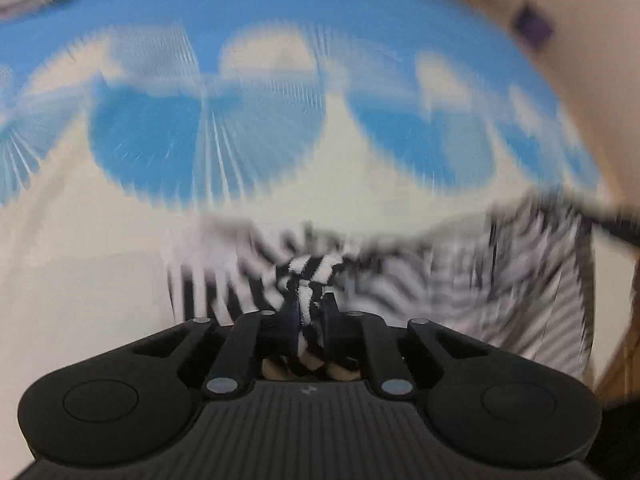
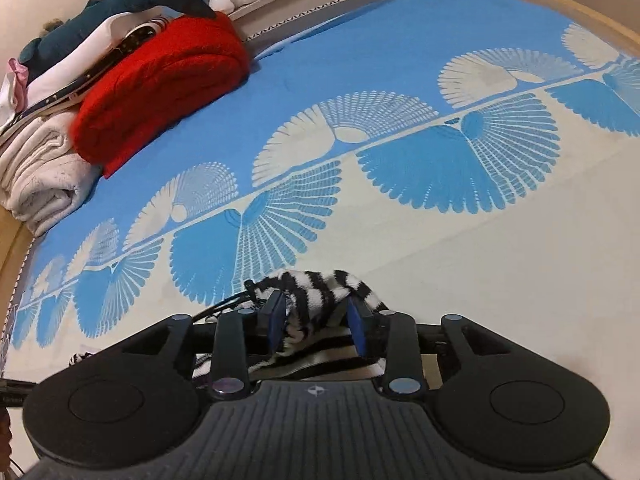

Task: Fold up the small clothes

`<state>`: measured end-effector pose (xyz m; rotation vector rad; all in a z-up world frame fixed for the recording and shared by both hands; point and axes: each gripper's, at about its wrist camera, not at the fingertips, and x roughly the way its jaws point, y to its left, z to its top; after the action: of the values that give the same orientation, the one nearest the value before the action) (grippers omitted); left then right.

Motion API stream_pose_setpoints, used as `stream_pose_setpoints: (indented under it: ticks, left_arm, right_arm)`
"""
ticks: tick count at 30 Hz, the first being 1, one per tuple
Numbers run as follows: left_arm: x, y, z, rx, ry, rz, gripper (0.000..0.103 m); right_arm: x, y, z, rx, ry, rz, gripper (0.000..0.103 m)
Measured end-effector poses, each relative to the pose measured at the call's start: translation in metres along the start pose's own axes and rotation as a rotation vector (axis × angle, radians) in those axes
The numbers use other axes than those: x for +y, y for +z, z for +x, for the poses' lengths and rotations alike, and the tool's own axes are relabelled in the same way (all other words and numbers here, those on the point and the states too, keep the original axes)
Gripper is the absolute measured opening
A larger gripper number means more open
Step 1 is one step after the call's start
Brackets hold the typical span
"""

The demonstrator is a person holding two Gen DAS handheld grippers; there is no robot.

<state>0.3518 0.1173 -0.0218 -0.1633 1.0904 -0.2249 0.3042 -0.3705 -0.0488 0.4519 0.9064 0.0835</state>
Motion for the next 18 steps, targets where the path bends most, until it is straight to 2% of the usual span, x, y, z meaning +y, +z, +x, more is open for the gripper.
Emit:
stream_pose_setpoints:
  ticks: [2, 3, 4, 5, 6, 7, 9, 11, 13, 15, 16, 18]
  left_arm:
    - [0.025, 0.014, -0.025, -0.192, -0.014, -0.214, 0.011]
    - [0.036, 0.016, -0.03, -0.249, -0.02, -0.308, 0.015]
    - [0.045, 0.018, -0.029, -0.251, -0.017, -0.364, 0.018]
    - [0.051, 0.018, -0.022, -0.201, -0.016, -0.395, 0.031]
    - [0.054, 0.018, -0.013, -0.134, -0.044, -0.399, 0.038]
    - [0.058, 0.018, -0.008, -0.095, -0.066, -0.401, 0.038]
    - [0.063, 0.016, -0.019, -0.136, -0.037, -0.402, 0.038]
    - [0.065, 0.017, -0.033, -0.186, -0.046, -0.376, 0.039]
    - [0.069, 0.017, -0.039, -0.194, -0.055, -0.342, 0.046]
    - [0.067, 0.015, -0.031, -0.137, -0.023, -0.284, 0.063]
    - [0.064, 0.013, -0.023, -0.094, -0.004, -0.245, 0.065]
    - [0.058, 0.007, -0.006, -0.007, 0.037, -0.16, 0.065]
  right_arm:
    - [-0.002, 0.0, -0.002, -0.021, 0.007, 0.011, 0.036]
    - [-0.002, 0.001, -0.002, -0.03, 0.01, 0.012, 0.038]
    - [-0.002, 0.001, -0.004, -0.045, 0.006, 0.013, 0.04]
    - [-0.002, 0.002, -0.004, -0.056, -0.001, 0.01, 0.042]
    - [-0.002, 0.002, -0.005, -0.064, -0.006, 0.009, 0.045]
    - [-0.003, 0.002, -0.005, -0.068, -0.007, 0.012, 0.046]
    - [-0.006, 0.001, -0.004, -0.064, 0.001, 0.021, 0.046]
    - [-0.005, 0.001, -0.004, -0.056, 0.011, 0.011, 0.046]
    - [-0.003, 0.001, -0.004, -0.045, 0.037, -0.009, 0.051]
    - [0.003, 0.0, 0.0, -0.012, 0.066, -0.051, 0.061]
    - [0.008, -0.003, 0.004, 0.015, 0.064, -0.096, 0.065]
    - [0.021, -0.01, 0.012, 0.048, 0.031, -0.205, 0.066]
